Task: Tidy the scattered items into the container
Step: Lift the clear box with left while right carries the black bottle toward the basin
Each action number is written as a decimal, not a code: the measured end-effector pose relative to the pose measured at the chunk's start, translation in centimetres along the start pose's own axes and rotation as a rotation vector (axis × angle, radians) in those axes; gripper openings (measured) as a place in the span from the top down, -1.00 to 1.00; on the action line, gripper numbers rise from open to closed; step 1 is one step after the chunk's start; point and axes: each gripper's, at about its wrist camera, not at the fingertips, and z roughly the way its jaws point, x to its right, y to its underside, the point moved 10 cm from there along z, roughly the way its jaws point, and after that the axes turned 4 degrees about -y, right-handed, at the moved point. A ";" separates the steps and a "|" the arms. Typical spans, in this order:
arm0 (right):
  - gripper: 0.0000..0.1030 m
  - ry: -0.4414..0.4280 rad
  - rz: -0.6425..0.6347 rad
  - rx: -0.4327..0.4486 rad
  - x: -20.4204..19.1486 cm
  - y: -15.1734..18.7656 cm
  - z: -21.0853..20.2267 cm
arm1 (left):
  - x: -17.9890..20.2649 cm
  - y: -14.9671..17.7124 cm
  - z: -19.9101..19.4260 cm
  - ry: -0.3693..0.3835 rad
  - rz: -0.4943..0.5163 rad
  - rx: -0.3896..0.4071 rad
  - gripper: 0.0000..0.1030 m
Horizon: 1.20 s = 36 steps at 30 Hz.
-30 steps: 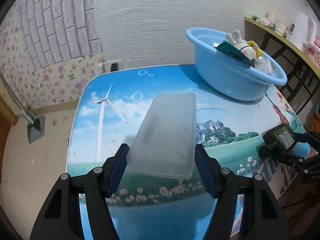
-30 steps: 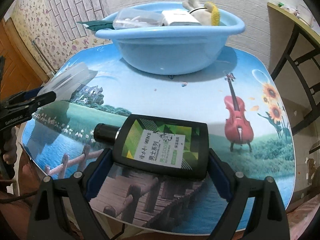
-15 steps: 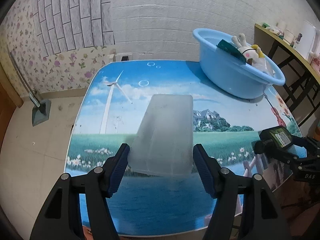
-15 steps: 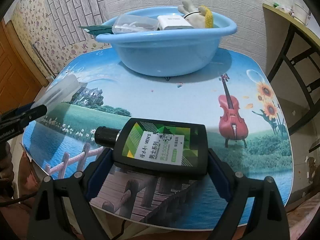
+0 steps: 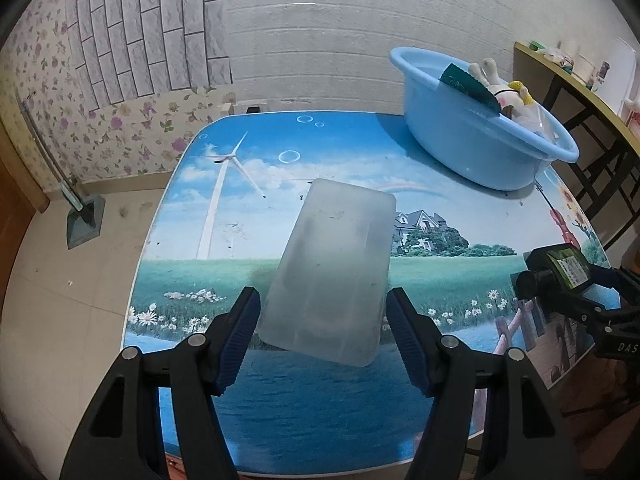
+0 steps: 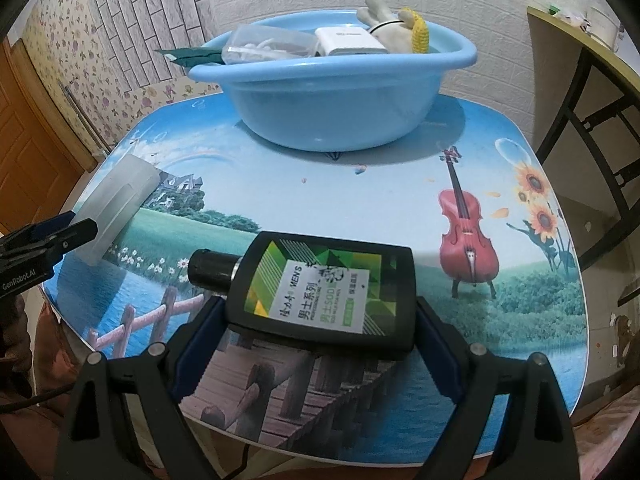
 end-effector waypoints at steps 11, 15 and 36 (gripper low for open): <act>-0.80 0.015 -0.016 -0.003 0.0 -0.7 0.9 | 0.5 -0.3 1.5 0.015 0.014 -0.021 -0.28; -0.81 0.002 -0.012 -0.001 0.0 -0.9 1.3 | 0.7 -0.3 2.2 0.015 0.027 -0.031 -0.29; -1.00 0.037 -0.078 0.025 0.5 -2.7 3.3 | 1.4 -1.6 4.6 0.005 0.075 -0.037 -0.81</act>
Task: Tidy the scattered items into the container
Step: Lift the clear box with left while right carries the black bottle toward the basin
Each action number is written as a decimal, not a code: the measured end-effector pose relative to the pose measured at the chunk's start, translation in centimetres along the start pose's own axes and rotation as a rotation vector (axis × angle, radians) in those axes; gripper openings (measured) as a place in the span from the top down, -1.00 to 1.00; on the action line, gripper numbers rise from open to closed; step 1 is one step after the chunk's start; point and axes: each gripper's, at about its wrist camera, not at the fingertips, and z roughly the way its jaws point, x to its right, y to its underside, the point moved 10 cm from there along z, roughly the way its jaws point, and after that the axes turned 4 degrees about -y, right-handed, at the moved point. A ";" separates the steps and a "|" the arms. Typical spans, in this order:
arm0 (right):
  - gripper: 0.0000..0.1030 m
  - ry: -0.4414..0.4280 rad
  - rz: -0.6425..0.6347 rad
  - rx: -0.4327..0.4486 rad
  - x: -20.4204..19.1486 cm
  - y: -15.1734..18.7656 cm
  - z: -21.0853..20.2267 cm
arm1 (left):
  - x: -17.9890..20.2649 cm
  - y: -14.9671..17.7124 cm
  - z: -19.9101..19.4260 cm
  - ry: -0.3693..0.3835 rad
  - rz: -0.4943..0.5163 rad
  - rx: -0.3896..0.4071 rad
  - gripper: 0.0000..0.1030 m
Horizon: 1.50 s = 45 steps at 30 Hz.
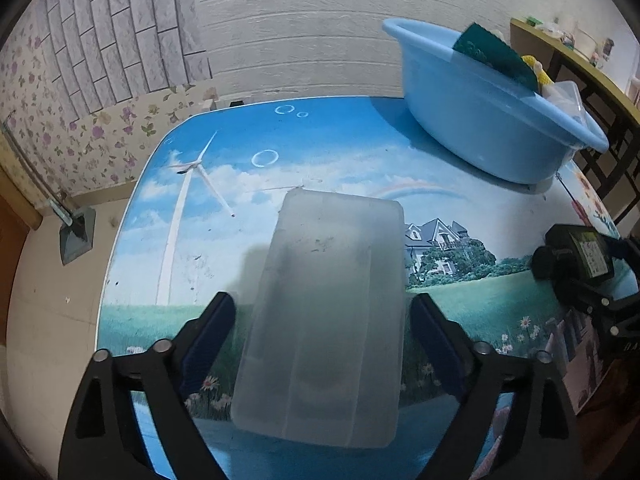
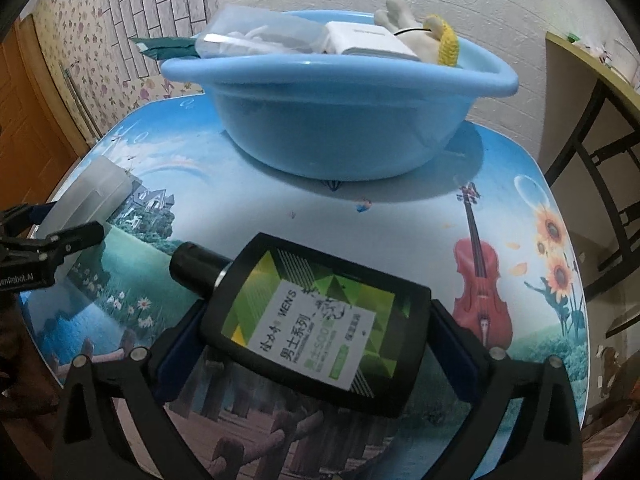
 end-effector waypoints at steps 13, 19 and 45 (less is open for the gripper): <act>-1.00 0.012 0.009 0.041 0.5 -0.8 0.5 | 0.2 -0.3 0.4 0.003 0.011 0.025 -0.99; -1.00 0.016 0.010 0.053 0.0 -0.9 0.6 | 0.2 -0.2 0.2 0.009 0.012 0.038 -0.95; -0.89 -0.024 -0.037 0.042 -1.0 0.8 -1.7 | 2.1 0.3 -2.7 0.050 0.065 0.120 -0.18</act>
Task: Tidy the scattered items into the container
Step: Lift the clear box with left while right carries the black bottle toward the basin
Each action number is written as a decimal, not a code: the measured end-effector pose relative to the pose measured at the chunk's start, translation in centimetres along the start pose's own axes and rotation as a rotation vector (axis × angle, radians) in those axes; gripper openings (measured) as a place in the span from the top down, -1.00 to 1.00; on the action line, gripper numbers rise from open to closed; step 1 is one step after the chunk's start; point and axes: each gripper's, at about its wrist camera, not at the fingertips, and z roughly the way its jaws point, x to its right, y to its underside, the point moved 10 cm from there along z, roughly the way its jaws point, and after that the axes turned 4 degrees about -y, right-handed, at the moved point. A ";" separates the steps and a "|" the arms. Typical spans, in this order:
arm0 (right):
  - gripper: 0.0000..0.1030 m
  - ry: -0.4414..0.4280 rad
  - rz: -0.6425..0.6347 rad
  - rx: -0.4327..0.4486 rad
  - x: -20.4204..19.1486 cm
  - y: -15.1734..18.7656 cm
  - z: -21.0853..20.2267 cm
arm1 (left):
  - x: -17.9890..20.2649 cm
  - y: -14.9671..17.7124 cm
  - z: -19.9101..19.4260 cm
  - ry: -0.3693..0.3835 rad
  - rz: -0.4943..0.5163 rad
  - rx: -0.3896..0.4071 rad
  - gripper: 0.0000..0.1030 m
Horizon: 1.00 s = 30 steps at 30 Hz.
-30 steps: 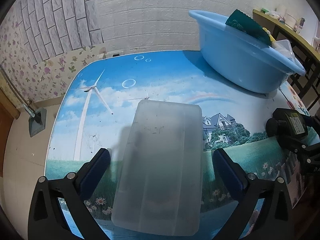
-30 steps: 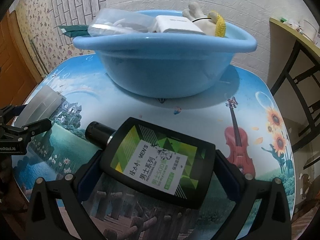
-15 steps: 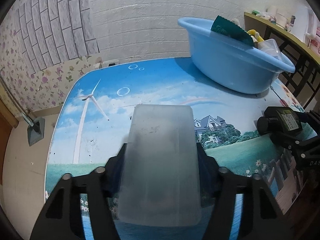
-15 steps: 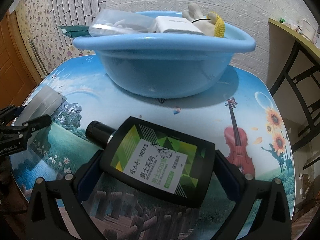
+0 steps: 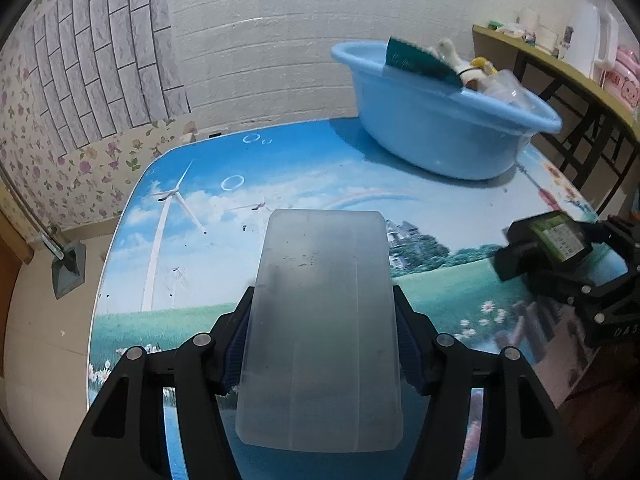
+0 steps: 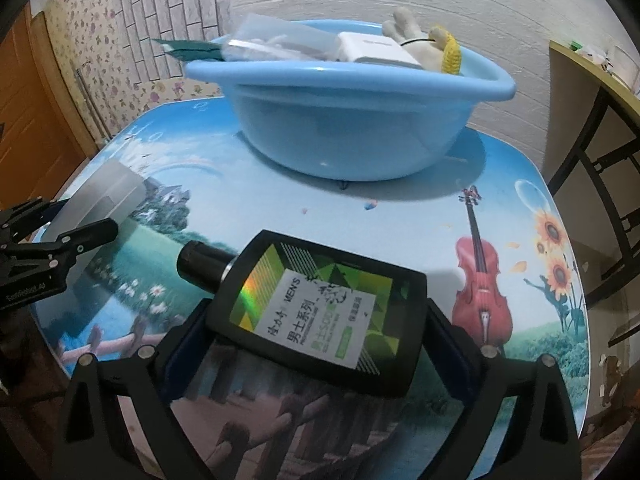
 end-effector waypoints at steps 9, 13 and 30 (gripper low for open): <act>-0.85 -0.017 -0.015 0.011 -0.7 0.2 -1.1 | 0.4 -0.1 -1.7 0.011 -0.013 0.026 -0.19; -0.86 -0.022 0.011 -0.013 -0.3 0.9 -0.8 | 0.6 0.3 -1.6 0.007 -0.007 0.021 -0.19; -0.88 0.019 0.014 -0.044 0.1 0.7 0.1 | 0.7 0.8 -1.4 -0.002 0.006 0.008 -0.19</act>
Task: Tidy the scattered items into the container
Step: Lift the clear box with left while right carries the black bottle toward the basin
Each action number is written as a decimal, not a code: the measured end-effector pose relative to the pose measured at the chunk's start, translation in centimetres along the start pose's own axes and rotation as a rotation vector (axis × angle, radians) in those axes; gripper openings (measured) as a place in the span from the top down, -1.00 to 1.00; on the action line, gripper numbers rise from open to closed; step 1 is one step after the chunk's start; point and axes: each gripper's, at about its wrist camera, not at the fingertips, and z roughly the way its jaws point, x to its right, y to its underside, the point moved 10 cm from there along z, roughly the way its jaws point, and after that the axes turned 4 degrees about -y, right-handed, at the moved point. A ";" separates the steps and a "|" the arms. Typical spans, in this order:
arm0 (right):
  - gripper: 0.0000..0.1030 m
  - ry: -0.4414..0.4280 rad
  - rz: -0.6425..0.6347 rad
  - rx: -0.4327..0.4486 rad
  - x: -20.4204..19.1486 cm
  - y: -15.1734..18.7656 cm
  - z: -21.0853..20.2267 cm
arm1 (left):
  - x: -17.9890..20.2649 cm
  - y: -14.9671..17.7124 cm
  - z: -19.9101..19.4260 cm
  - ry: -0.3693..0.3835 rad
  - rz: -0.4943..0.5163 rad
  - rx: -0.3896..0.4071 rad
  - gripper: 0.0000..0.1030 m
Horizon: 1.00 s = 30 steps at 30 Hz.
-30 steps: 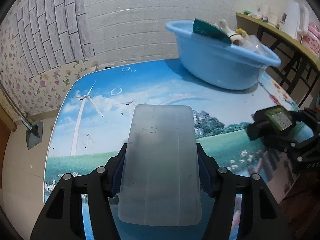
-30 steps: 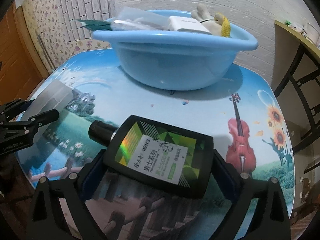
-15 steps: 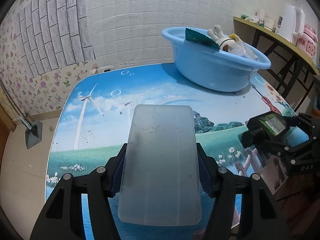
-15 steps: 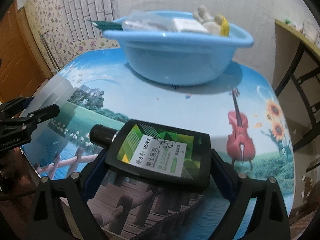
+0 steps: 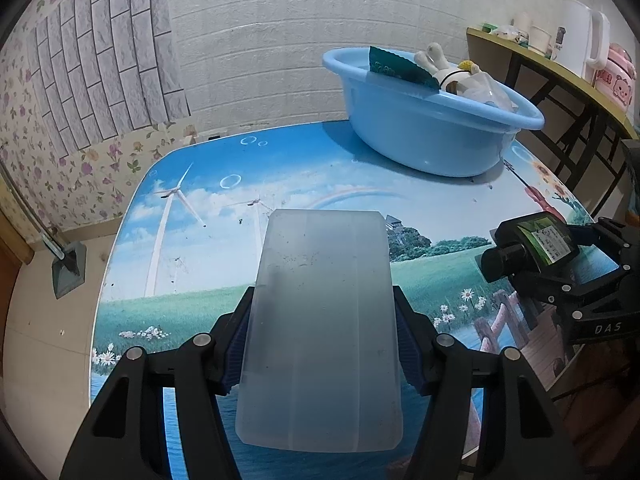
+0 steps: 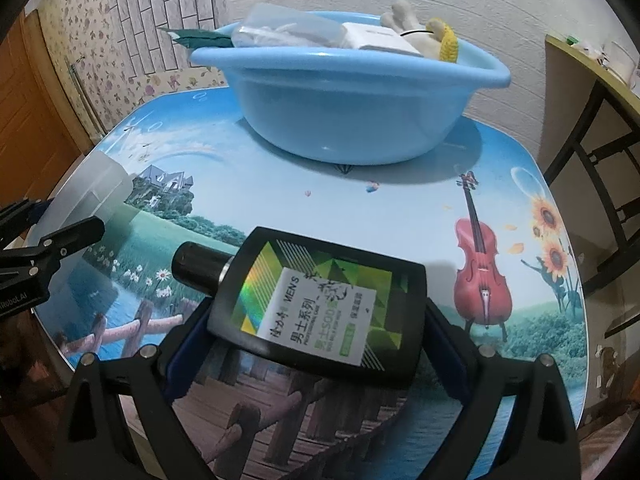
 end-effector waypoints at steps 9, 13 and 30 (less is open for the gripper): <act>-0.85 -0.019 -0.008 0.045 -0.4 -0.7 -1.2 | -0.2 -0.6 -1.0 0.017 -0.025 0.008 -0.19; -0.84 -0.042 -0.022 0.080 -1.1 -1.7 -2.7 | -0.3 -1.4 -2.0 0.024 -0.035 0.025 -0.19; -0.84 -0.204 -0.108 0.287 -6.0 -7.6 -10.7 | -2.0 -7.2 -7.5 0.007 -0.055 0.141 -0.19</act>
